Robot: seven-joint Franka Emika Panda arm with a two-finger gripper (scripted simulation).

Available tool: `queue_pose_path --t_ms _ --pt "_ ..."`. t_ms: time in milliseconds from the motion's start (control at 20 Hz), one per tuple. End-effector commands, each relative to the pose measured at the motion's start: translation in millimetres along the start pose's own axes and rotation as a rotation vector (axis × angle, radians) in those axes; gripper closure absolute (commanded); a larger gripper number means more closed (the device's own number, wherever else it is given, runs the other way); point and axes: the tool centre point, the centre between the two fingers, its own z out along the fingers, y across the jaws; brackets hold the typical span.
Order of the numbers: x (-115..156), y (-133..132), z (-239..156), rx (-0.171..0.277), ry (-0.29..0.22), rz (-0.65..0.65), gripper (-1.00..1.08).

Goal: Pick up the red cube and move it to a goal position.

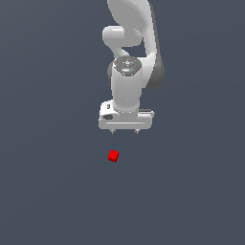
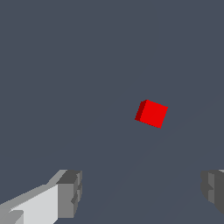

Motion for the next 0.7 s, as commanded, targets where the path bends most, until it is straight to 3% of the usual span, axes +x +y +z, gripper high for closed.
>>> queue_pose_path --t_ms 0,650 --pt "0 0 0 0.0 0.0 0.0 -0.92" --pt "14 14 45 0.0 -0.004 0.1 -0.92"
